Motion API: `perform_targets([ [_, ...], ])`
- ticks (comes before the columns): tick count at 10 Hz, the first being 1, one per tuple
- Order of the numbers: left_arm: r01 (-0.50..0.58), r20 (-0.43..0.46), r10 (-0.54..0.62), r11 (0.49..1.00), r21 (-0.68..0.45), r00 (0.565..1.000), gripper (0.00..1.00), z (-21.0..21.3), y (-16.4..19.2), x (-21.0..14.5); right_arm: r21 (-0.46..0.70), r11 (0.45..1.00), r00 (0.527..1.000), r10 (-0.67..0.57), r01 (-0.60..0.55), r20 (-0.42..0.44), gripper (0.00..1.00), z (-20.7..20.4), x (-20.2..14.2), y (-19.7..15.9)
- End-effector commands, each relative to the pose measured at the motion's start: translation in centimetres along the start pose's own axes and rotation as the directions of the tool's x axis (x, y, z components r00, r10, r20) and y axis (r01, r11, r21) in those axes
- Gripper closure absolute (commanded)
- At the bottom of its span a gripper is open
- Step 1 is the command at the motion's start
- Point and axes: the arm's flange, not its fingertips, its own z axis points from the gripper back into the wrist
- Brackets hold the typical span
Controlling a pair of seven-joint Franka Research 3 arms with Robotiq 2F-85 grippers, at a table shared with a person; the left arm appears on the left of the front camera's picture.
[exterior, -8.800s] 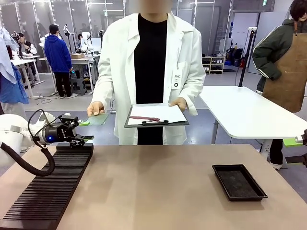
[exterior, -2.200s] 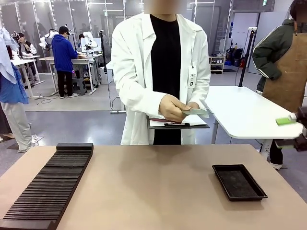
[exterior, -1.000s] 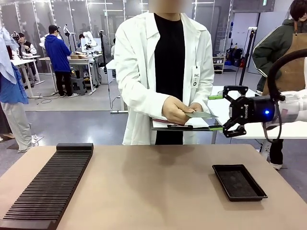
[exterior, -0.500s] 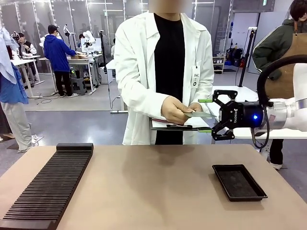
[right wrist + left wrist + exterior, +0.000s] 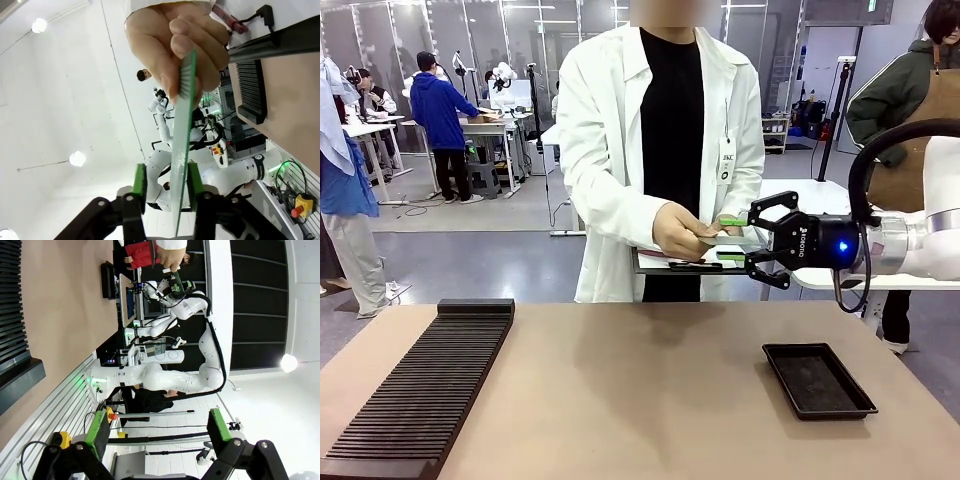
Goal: Inspect the PCB.
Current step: Pick up the Blank PCB that the human is holding.
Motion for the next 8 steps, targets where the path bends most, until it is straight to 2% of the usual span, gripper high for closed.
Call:
perform_targets([
  [1, -0.015, 0.002, 0.015, 1.000, 0.007, 1.000, 0.00, -0.05, -0.16, 0.13, 0.029, 0.999, 1.000, -0.023, 0.023, -0.003, 0.95, -0.52, 0.09, -0.41],
  [2, -0.015, 0.002, 0.015, 1.000, 0.007, 1.000, 0.00, -0.05, -0.16, 0.13, 0.031, 0.999, 1.000, -0.029, 0.029, -0.002, 1.00, -0.48, 0.22, -0.53],
  [6, -0.015, 0.002, 0.015, 1.000, 0.007, 1.000, 0.00, -0.05, -0.16, 0.13, 0.033, 0.999, 0.999, -0.042, 0.042, -0.014, 1.00, -0.75, 0.65, -0.53],
  [7, -0.015, 0.002, 0.015, 1.000, 0.007, 1.000, 0.00, -0.05, -0.16, 0.13, 0.004, 0.999, 0.998, -0.042, 0.043, -0.050, 1.00, -0.58, 0.74, -0.73],
  [8, -0.015, 0.002, 0.015, 1.000, 0.007, 1.000, 0.00, -0.05, -0.16, 0.13, 0.010, 1.000, 1.000, -0.025, 0.025, -0.003, 1.00, -0.11, 0.42, -0.87],
])
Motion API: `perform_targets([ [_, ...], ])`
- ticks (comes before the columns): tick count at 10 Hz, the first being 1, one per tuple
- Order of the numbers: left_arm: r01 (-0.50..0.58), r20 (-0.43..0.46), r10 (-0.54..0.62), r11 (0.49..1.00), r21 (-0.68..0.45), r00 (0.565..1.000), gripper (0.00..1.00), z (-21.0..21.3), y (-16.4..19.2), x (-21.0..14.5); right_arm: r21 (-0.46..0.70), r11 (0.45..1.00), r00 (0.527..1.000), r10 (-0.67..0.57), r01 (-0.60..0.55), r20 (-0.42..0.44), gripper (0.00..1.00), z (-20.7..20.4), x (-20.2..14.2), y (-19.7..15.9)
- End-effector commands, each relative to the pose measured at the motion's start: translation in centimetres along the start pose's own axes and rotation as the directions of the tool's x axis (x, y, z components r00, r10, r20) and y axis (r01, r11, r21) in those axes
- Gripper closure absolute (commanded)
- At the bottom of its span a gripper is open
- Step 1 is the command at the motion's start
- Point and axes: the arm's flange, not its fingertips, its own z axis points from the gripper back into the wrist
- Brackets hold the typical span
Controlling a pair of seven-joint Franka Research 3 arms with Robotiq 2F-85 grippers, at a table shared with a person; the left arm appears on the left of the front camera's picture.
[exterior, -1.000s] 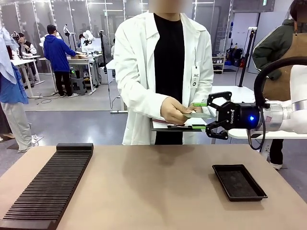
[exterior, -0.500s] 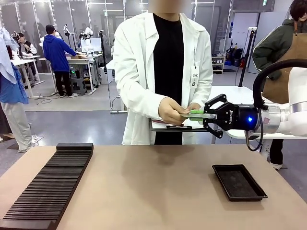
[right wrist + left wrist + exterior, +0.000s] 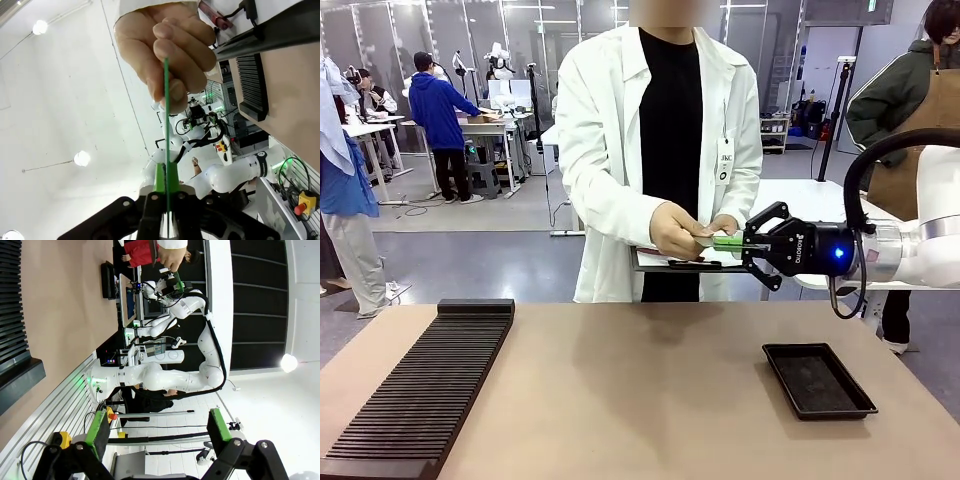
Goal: Inspect the PCB.
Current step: Pick up the Blank PCB that the human is holding, then place the Blank PCB in the ESD tray.
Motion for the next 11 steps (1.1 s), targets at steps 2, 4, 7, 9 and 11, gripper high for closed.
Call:
perform_targets([
  [2, -0.015, 0.002, 0.015, 1.000, 0.007, 1.000, 0.00, -0.05, -0.16, 0.13, -0.002, 1.000, 1.000, 0.004, -0.004, 0.011, 1.00, 0.07, -0.07, 0.14],
  [4, -0.015, 0.002, 0.015, 1.000, 0.007, 1.000, 0.00, -0.05, -0.16, 0.13, -0.002, 1.000, 1.000, 0.004, -0.004, 0.011, 1.00, 0.07, -0.07, 0.14],
  [7, -0.015, 0.002, 0.015, 1.000, 0.007, 1.000, 0.00, -0.05, -0.16, 0.13, -0.002, 1.000, 1.000, 0.004, -0.004, 0.011, 1.00, 0.07, -0.07, 0.14],
  [9, -0.015, 0.002, 0.015, 1.000, 0.007, 1.000, 0.00, -0.05, -0.16, 0.13, -0.002, 1.000, 1.000, 0.004, -0.004, 0.011, 1.00, 0.07, -0.07, 0.14],
  [11, -0.015, 0.002, 0.015, 1.000, 0.007, 1.000, 0.00, -0.05, -0.16, 0.13, -0.002, 1.000, 1.000, 0.004, -0.004, 0.011, 1.00, 0.07, -0.07, 0.14],
])
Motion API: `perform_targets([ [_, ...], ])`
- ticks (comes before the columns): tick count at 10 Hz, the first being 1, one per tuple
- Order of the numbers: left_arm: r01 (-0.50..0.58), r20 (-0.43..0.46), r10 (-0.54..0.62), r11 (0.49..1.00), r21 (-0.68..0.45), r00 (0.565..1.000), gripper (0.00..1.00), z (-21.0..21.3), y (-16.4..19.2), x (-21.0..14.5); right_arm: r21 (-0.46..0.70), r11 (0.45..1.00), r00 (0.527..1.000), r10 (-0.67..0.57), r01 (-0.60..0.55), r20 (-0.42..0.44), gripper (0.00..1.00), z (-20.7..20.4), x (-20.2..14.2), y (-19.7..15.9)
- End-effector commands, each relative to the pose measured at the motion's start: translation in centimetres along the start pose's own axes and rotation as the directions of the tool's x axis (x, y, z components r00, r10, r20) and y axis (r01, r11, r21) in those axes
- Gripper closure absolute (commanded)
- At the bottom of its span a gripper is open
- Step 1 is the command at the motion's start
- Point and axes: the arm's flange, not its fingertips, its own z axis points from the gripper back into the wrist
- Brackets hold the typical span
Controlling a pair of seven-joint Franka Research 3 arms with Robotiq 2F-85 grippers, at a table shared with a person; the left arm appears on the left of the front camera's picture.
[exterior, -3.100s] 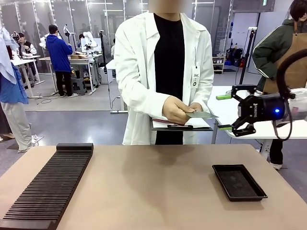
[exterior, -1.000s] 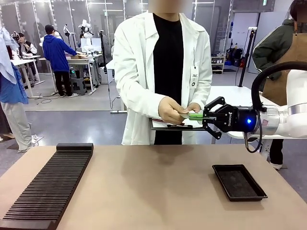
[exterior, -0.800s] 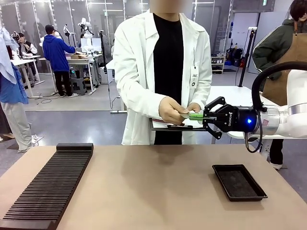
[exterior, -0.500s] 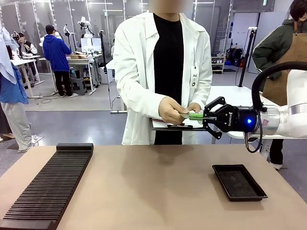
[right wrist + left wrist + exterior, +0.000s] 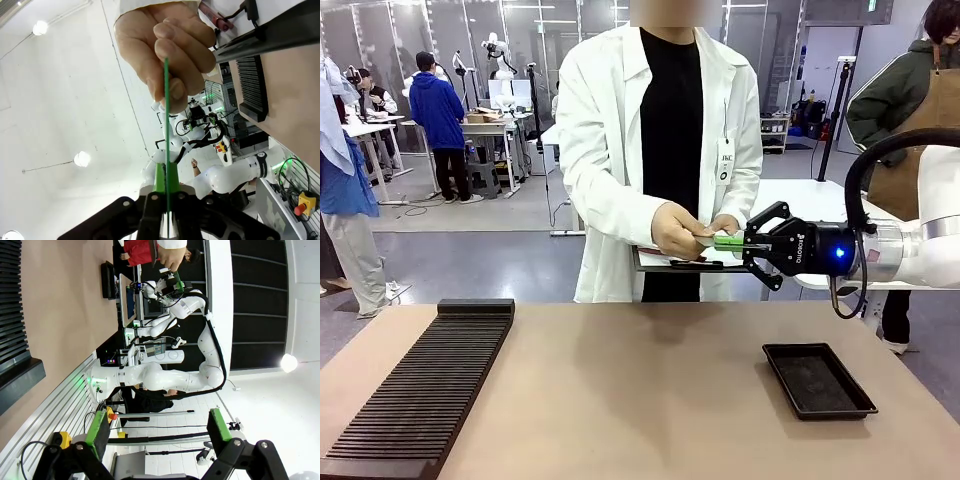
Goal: Inspect the PCB.
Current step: Place the Blank PCB in the ESD tray.
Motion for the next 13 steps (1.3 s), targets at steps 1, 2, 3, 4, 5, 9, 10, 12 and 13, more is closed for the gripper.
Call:
perform_targets([
  [1, -0.015, 0.002, 0.015, 1.000, 0.007, 1.000, 0.00, -0.05, -0.16, 0.13, -0.002, 1.000, 1.000, 0.004, -0.004, 0.007, 1.00, -0.04, -0.11, 0.13],
  [2, -0.015, 0.002, 0.015, 1.000, 0.007, 1.000, 0.00, -0.05, -0.16, 0.13, -0.002, 1.000, 1.000, 0.004, -0.004, 0.007, 1.00, -0.04, -0.11, 0.13],
  [3, -0.015, 0.002, 0.015, 1.000, 0.007, 1.000, 0.00, -0.05, -0.16, 0.13, -0.002, 1.000, 1.000, 0.004, -0.004, 0.007, 1.00, -0.04, -0.11, 0.13],
  [4, -0.015, 0.002, 0.015, 1.000, 0.007, 1.000, 0.00, -0.05, -0.16, 0.13, -0.002, 1.000, 1.000, 0.004, -0.004, 0.007, 1.00, -0.04, -0.11, 0.13],
  [5, -0.015, 0.002, 0.015, 1.000, 0.007, 1.000, 0.00, -0.05, -0.16, 0.13, -0.002, 1.000, 1.000, 0.004, -0.004, 0.007, 1.00, -0.04, -0.11, 0.13],
  [9, -0.015, 0.002, 0.015, 1.000, 0.007, 1.000, 0.00, -0.05, -0.16, 0.13, -0.002, 1.000, 1.000, 0.004, -0.004, 0.007, 1.00, -0.04, -0.11, 0.13],
  [10, -0.015, 0.002, 0.015, 1.000, 0.007, 1.000, 0.00, -0.05, -0.16, 0.13, -0.002, 1.000, 1.000, 0.004, -0.004, 0.007, 1.00, -0.04, -0.11, 0.13],
  [12, -0.015, 0.002, 0.015, 1.000, 0.007, 1.000, 0.00, -0.05, -0.16, 0.13, -0.002, 1.000, 1.000, 0.004, -0.004, 0.007, 1.00, -0.04, -0.11, 0.13],
  [13, -0.015, 0.002, 0.015, 1.000, 0.007, 1.000, 0.00, -0.05, -0.16, 0.13, -0.002, 1.000, 1.000, 0.004, -0.004, 0.007, 1.00, -0.04, -0.11, 0.13],
])
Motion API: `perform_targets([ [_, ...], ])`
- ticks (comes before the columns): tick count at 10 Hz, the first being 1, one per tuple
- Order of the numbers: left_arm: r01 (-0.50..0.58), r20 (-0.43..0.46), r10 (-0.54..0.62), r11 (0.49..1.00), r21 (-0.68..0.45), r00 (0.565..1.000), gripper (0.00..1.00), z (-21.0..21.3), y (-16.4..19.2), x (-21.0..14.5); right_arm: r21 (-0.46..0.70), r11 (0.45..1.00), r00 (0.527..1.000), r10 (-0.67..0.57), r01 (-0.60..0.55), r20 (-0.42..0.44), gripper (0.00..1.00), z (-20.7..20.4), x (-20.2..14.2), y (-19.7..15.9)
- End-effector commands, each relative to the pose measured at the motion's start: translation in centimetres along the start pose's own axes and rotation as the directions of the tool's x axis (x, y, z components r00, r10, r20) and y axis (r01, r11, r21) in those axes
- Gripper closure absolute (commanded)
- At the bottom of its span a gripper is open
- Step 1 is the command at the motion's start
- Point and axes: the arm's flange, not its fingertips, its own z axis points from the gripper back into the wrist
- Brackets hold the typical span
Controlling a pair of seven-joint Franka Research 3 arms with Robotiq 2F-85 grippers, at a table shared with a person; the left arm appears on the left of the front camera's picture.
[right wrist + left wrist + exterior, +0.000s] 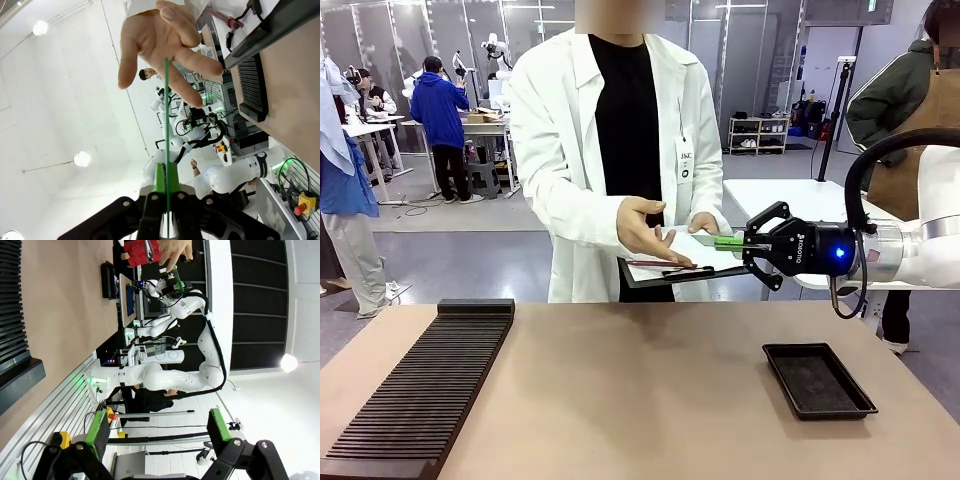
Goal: Inspect the PCB.
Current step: Place the Blank PCB in the ESD tray.
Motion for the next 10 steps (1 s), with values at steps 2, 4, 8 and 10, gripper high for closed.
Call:
perform_targets([
  [2, -0.015, 0.002, 0.015, 1.000, 0.007, 1.000, 0.00, -0.1, -0.2, 0.1, -0.002, 1.000, 1.000, 0.004, -0.004, 0.007, 1.00, 0.0, -0.1, 0.1],
  [4, -0.015, 0.002, 0.015, 1.000, 0.007, 1.000, 0.00, -0.1, -0.2, 0.1, -0.002, 1.000, 1.000, 0.004, -0.004, 0.007, 1.00, 0.0, -0.1, 0.1],
  [8, -0.015, 0.002, 0.015, 1.000, 0.007, 1.000, 0.00, -0.1, -0.2, 0.1, -0.110, 0.982, 0.988, 0.148, -0.153, -0.054, 0.97, 3.7, -2.3, 1.3],
  [10, -0.015, 0.002, 0.015, 1.000, 0.007, 1.000, 0.00, -0.1, -0.2, 0.1, -0.230, 0.947, 0.975, 0.221, -0.224, -0.038, 0.97, 6.2, -2.8, 0.0],
])
